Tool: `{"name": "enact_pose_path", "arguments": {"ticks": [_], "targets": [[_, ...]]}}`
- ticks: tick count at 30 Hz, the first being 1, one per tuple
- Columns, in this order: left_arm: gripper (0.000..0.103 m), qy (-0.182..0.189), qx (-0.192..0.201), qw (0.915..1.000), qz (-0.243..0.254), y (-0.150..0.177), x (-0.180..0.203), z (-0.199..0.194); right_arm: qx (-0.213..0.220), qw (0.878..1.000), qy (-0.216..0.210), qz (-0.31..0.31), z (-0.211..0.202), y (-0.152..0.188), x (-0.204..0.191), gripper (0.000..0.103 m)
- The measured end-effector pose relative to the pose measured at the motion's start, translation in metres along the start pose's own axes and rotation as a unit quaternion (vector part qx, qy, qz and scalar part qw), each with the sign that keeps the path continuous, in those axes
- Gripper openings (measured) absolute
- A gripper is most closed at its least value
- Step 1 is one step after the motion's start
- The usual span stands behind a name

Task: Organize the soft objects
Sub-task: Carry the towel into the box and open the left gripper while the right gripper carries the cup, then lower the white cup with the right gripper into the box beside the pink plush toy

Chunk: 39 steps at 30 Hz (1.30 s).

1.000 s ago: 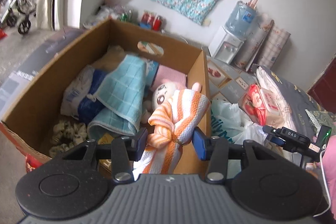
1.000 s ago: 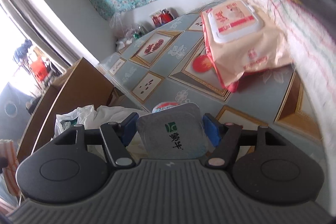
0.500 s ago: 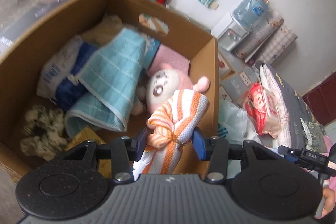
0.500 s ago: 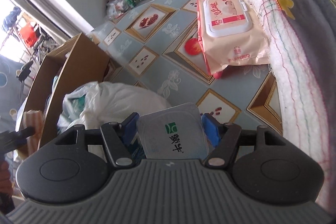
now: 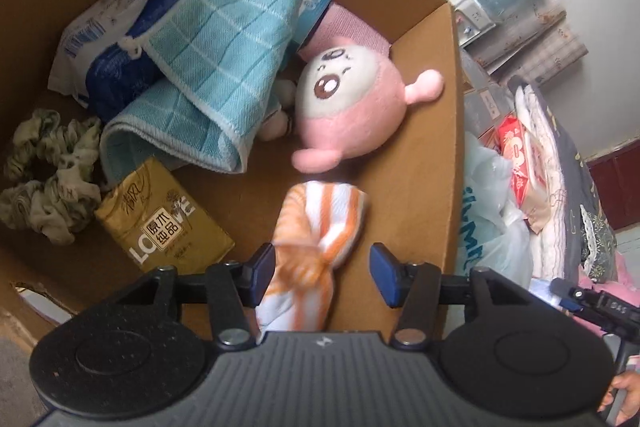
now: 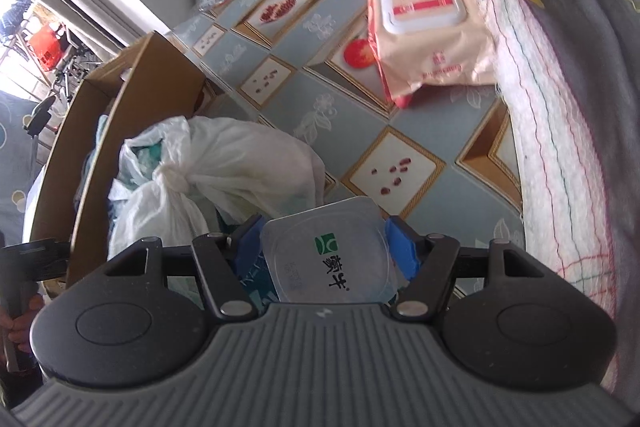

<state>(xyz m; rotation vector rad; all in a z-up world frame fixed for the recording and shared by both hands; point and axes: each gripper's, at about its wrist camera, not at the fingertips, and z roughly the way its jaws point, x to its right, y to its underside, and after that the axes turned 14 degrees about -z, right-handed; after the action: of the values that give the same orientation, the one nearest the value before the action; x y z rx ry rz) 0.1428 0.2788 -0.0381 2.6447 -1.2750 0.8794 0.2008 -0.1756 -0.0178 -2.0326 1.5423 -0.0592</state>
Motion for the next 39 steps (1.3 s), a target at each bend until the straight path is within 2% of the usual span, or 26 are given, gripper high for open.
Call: {"name": "enact_pose_path", "arguments": {"ticks": [2,9,14,20,23,27,33,39], "targets": [[0.060,0.011,0.011,0.9999,0.000,0.001,-0.002,-0.009,0.001,1.000,0.002,0.000,-0.002,0.001,-0.001,0.065],[0.060,0.035,0.078,0.9963,-0.008,0.001,-0.013,-0.055,0.033,0.999,-0.016,-0.028,-0.034,-0.013,-0.030,0.065],[0.060,0.040,0.149,0.9879,-0.009,0.008,-0.023,-0.097,0.068,0.992,-0.066,-0.081,-0.059,-0.042,-0.084,0.065],[0.061,0.032,0.225,0.9737,-0.010,0.018,-0.037,-0.139,0.077,0.973,-0.152,-0.153,-0.057,-0.088,-0.167,0.065],[0.061,0.022,0.252,0.9672,-0.015,0.022,-0.044,-0.151,0.046,0.963,-0.185,-0.189,-0.033,-0.107,-0.215,0.065],[0.061,0.021,0.262,0.9645,-0.024,0.025,-0.058,-0.160,-0.016,0.951,-0.188,-0.243,0.016,-0.119,-0.275,0.065],[0.061,0.012,0.276,0.9601,-0.045,0.023,-0.077,-0.166,-0.102,0.932,-0.147,-0.316,0.085,-0.117,-0.342,0.065],[0.061,0.011,0.270,0.9612,-0.055,0.020,-0.092,-0.162,-0.166,0.902,-0.088,-0.388,0.137,-0.102,-0.368,0.065]]}}
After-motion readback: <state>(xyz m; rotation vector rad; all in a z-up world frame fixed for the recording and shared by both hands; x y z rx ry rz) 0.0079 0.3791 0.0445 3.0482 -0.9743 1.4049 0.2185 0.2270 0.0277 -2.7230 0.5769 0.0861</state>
